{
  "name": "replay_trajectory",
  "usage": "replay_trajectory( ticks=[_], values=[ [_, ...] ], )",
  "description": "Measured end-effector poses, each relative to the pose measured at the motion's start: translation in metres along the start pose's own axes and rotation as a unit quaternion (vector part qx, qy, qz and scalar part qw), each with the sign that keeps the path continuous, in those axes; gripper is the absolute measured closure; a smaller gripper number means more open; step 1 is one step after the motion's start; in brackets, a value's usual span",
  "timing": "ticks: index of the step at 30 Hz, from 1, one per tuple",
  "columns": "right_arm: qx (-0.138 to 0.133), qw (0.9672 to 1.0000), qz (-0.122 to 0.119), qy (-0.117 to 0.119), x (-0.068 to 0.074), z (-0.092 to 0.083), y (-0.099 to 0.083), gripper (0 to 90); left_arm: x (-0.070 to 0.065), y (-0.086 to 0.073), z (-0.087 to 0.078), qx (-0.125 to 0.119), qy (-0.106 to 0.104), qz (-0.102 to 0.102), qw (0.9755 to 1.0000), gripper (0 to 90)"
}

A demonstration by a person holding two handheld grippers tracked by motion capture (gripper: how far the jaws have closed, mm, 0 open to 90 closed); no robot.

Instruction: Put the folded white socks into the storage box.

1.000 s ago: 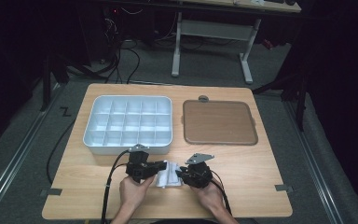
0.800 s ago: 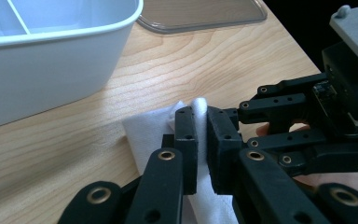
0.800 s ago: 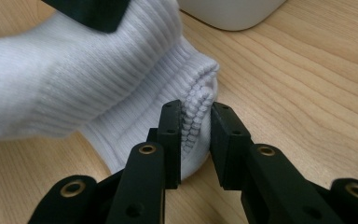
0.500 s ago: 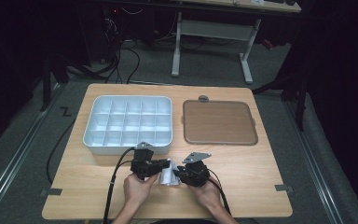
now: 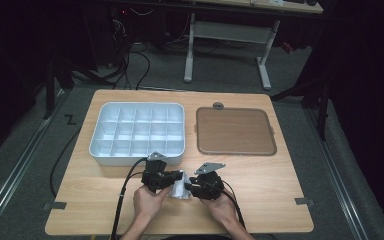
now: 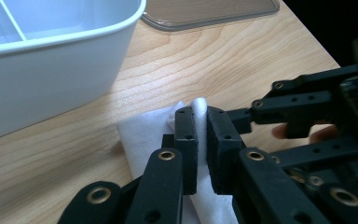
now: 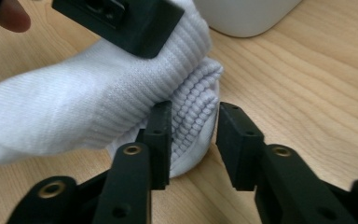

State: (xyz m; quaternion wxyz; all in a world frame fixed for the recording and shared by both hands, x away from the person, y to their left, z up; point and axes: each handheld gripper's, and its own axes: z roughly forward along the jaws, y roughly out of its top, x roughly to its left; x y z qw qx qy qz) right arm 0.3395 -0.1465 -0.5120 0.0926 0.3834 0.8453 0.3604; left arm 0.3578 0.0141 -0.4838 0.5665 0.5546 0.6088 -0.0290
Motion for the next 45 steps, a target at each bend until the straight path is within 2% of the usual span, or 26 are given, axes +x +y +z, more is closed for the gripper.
replay_trajectory(
  ticks=[5,10,13,16,20,25,30,34,39,42,45],
  values=[
    [-0.013,0.9999,0.003,-0.002,-0.001,-0.014,0.005,63.4,0.000,-0.001,0.001,0.001,0.003,0.003,1.0000,84.0],
    [-0.021,0.9997,0.010,-0.009,-0.006,-0.019,-0.001,66.8,-0.001,-0.003,0.004,0.004,0.002,0.005,1.0000,83.9],
    [-0.002,0.9998,0.017,-0.009,-0.012,-0.010,-0.006,68.5,-0.001,-0.005,0.007,0.009,0.003,0.004,0.9999,83.8],
    [0.015,0.9998,0.012,-0.012,-0.011,0.002,-0.010,71.5,0.000,-0.008,0.010,0.008,0.008,0.007,0.9999,83.7],
    [0.010,0.9998,0.012,-0.009,-0.012,0.004,-0.010,72.3,0.002,-0.009,0.011,0.001,0.007,0.004,1.0000,83.5],
    [0.007,0.9999,0.008,-0.009,-0.013,0.006,-0.009,73.3,0.004,-0.011,0.017,0.001,0.008,0.013,0.9999,82.7],
    [0.002,0.9999,0.012,0.003,-0.017,0.007,-0.009,73.6,0.003,-0.013,0.019,0.000,0.005,0.017,0.9998,80.9],
    [0.002,0.9999,0.010,-0.001,-0.016,0.007,-0.008,74.6,0.002,-0.022,0.022,-0.002,0.007,0.048,0.9988,82.8],
    [0.002,1.0000,0.005,-0.005,-0.015,0.007,-0.008,75.2,0.003,-0.026,0.026,-0.013,0.010,0.060,0.9980,84.3],
    [0.003,1.0000,0.002,-0.009,-0.014,0.007,-0.009,75.2,0.001,-0.031,0.024,-0.022,0.014,0.084,0.9961,84.5],
    [0.002,1.0000,0.003,-0.008,-0.014,0.007,-0.009,74.6,0.001,-0.029,0.025,-0.016,0.013,0.082,0.9964,84.4]
  ],
)
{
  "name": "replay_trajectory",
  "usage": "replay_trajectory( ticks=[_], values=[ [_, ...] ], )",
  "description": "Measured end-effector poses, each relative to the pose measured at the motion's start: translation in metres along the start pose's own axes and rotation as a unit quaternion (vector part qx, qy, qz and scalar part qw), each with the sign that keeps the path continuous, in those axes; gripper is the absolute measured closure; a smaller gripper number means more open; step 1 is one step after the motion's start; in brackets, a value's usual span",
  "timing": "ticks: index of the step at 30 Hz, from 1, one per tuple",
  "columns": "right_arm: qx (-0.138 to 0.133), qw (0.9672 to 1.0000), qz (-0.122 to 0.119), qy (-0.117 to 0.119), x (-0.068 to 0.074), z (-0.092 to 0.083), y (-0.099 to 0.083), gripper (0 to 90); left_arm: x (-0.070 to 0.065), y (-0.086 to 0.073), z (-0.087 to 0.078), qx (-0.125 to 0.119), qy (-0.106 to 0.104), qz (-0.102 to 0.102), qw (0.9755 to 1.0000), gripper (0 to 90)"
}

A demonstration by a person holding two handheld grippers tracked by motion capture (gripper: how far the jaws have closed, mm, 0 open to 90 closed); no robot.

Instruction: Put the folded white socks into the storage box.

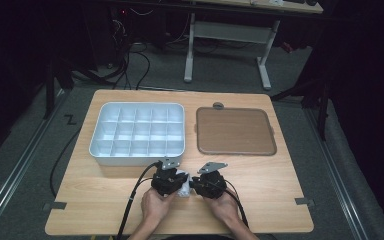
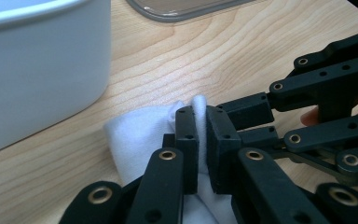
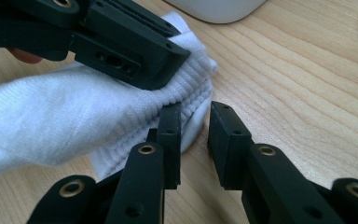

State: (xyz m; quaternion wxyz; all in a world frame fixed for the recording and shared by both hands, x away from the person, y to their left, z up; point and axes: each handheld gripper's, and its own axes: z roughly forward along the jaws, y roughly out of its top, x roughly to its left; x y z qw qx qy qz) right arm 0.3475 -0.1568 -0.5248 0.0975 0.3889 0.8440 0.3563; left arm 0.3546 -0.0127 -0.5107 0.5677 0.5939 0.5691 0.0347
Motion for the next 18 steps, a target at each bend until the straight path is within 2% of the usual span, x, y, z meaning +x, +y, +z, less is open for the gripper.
replay_trajectory(
  ticks=[3,10,13,16,18],
  values=[
    [-0.002,0.9999,0.010,0.004,-0.002,0.000,0.000,71.5,-0.002,0.000,-0.003,-0.003,-0.001,0.002,1.0000,83.6],
    [0.010,0.9999,0.005,0.005,-0.004,-0.002,0.001,68.8,-0.001,0.003,-0.013,-0.013,-0.024,-0.019,0.9995,79.4],
    [0.020,0.9997,-0.008,-0.005,-0.002,-0.003,0.004,68.5,-0.002,0.005,-0.018,-0.016,-0.032,-0.024,0.9991,74.0],
    [0.020,0.9997,-0.009,-0.005,-0.002,-0.002,0.005,68.5,-0.002,0.008,-0.019,-0.017,-0.037,-0.031,0.9987,69.0],
    [0.019,0.9998,-0.006,-0.004,-0.003,-0.002,0.005,68.5,-0.002,0.008,-0.019,-0.017,-0.042,-0.029,0.9986,65.0]
  ],
)
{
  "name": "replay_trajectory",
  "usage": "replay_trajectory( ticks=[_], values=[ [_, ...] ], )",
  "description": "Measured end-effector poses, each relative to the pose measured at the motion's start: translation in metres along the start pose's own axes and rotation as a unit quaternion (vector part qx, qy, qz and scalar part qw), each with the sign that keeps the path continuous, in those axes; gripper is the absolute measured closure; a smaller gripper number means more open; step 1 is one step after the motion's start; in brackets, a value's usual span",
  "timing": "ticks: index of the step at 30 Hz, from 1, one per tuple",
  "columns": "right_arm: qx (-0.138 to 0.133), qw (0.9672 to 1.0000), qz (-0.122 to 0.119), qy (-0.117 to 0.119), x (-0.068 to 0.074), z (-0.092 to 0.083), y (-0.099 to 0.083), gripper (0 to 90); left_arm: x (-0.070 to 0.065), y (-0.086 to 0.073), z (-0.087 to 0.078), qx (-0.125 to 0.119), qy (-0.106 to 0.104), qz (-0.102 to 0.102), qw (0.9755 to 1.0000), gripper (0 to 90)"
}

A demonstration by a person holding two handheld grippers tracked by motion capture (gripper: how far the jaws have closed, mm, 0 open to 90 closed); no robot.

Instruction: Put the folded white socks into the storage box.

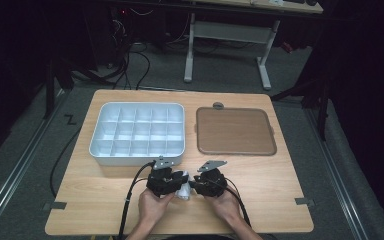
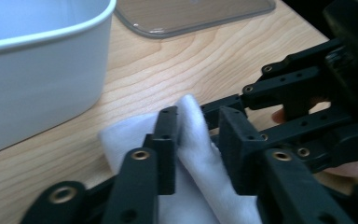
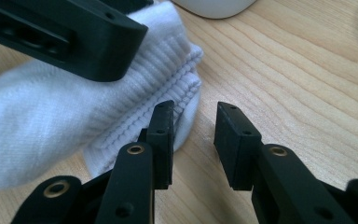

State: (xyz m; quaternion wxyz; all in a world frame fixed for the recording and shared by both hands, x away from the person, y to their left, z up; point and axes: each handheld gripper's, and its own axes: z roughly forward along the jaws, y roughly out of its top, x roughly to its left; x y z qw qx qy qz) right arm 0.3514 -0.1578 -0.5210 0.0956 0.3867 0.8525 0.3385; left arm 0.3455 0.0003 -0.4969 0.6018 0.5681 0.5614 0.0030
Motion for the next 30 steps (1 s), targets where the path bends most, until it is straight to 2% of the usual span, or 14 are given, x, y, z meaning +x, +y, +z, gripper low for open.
replay_trajectory(
  ticks=[2,6,9,10,12,15,20,23,27,30],
  values=[
    [0.001,1.0000,0.002,0.000,0.000,0.000,0.000,68.5,0.000,-0.001,0.000,0.003,-0.003,0.004,1.0000,63.7],
    [0.000,1.0000,0.004,0.000,-0.001,0.000,0.001,68.5,0.001,0.003,-0.003,0.000,-0.011,-0.006,0.9999,62.8],
    [-0.001,1.0000,0.009,0.002,-0.002,0.000,0.000,67.5,0.002,0.005,-0.004,-0.014,-0.001,0.010,0.9999,63.3],
    [-0.002,0.9999,0.011,0.001,-0.002,0.000,0.000,66.8,0.002,0.006,-0.004,-0.018,0.002,0.016,0.9997,65.7],
    [-0.004,0.9999,0.014,-0.008,-0.001,-0.004,0.000,65.6,0.002,0.007,-0.005,-0.020,0.000,0.016,0.9997,69.9],
    [-0.016,0.9997,0.018,-0.007,-0.002,-0.012,0.000,64.2,0.001,0.007,-0.004,-0.019,-0.005,0.015,0.9997,72.4],
    [-0.029,0.9993,0.022,-0.006,0.000,-0.026,0.000,63.2,-0.001,0.008,-0.004,-0.023,-0.012,0.007,0.9996,68.3],
    [-0.034,0.9992,0.020,-0.006,0.000,-0.032,0.000,63.1,-0.002,0.007,-0.004,-0.031,-0.004,0.024,0.9992,65.4],
    [-0.043,0.9987,0.026,-0.002,0.002,-0.042,-0.001,63.1,-0.005,0.011,-0.010,-0.040,-0.011,0.025,0.9988,64.1],
    [-0.048,0.9986,0.021,-0.004,0.003,-0.047,-0.001,63.2,-0.007,0.016,-0.016,-0.045,-0.016,0.023,0.9986,63.7]
  ],
)
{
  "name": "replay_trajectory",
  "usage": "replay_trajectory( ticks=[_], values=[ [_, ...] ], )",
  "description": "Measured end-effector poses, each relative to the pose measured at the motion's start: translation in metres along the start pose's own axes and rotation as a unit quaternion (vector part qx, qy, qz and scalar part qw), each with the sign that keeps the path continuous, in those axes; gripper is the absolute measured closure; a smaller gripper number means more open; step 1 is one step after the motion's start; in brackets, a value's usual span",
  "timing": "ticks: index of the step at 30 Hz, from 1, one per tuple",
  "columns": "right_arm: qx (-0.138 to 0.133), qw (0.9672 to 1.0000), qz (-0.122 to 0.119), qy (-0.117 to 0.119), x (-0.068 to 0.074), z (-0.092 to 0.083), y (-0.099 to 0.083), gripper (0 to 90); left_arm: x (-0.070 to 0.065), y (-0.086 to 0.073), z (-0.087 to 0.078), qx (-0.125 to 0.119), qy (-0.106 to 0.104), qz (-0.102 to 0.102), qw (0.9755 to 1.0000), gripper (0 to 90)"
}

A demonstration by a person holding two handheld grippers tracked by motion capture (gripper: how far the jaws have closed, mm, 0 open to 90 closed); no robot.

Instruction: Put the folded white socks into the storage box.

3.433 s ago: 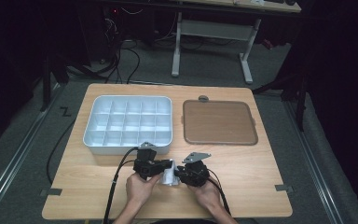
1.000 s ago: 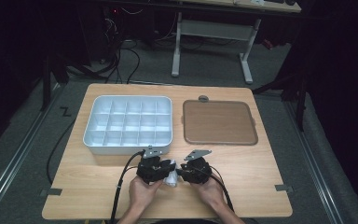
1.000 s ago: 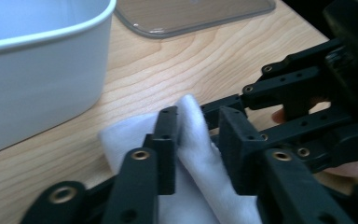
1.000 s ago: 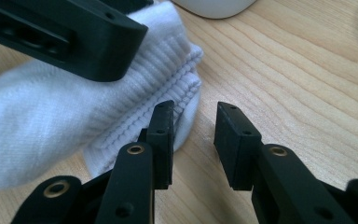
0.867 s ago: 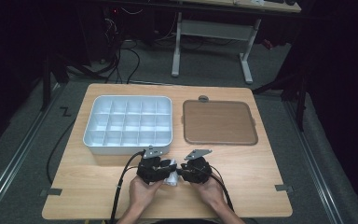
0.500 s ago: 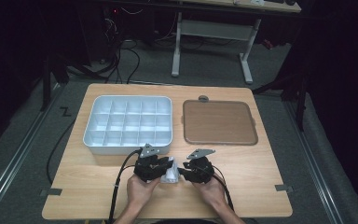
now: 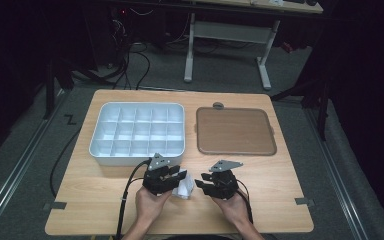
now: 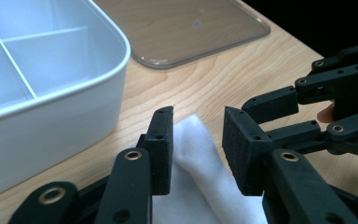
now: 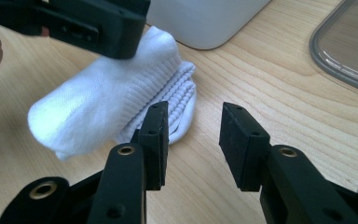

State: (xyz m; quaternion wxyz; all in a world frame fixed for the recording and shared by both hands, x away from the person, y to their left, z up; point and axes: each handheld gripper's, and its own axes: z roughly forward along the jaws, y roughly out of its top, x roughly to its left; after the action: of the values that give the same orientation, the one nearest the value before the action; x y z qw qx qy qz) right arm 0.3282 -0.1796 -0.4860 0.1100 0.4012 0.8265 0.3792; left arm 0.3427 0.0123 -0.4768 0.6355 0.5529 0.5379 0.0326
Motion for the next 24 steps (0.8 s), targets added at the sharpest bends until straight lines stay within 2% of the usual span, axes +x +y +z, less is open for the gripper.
replay_trajectory(
  ticks=[5,8,10,13,17,24],
  values=[
    [-0.005,1.0000,0.000,-0.005,-0.001,-0.005,0.002,63.5,0.000,0.010,-0.011,-0.013,-0.002,-0.003,0.9999,62.7],
    [-0.010,0.9999,0.001,-0.004,0.000,-0.007,0.002,63.7,0.005,0.009,-0.016,-0.005,0.020,0.010,0.9997,61.8],
    [-0.012,0.9999,-0.003,-0.007,0.002,-0.008,0.003,63.7,0.009,0.004,-0.018,0.006,0.037,0.011,0.9992,59.9],
    [-0.014,0.9998,-0.009,-0.007,0.005,-0.009,0.005,63.7,0.015,-0.006,-0.019,0.014,0.046,0.009,0.9988,57.3],
    [-0.015,0.9998,-0.013,0.001,0.009,-0.008,0.009,64.5,0.015,-0.012,-0.015,0.019,0.048,0.008,0.9987,54.0],
    [-0.018,0.9996,-0.022,0.004,0.013,-0.005,0.016,69.2,0.010,-0.025,0.000,0.038,0.057,0.035,0.9970,52.3]
  ],
)
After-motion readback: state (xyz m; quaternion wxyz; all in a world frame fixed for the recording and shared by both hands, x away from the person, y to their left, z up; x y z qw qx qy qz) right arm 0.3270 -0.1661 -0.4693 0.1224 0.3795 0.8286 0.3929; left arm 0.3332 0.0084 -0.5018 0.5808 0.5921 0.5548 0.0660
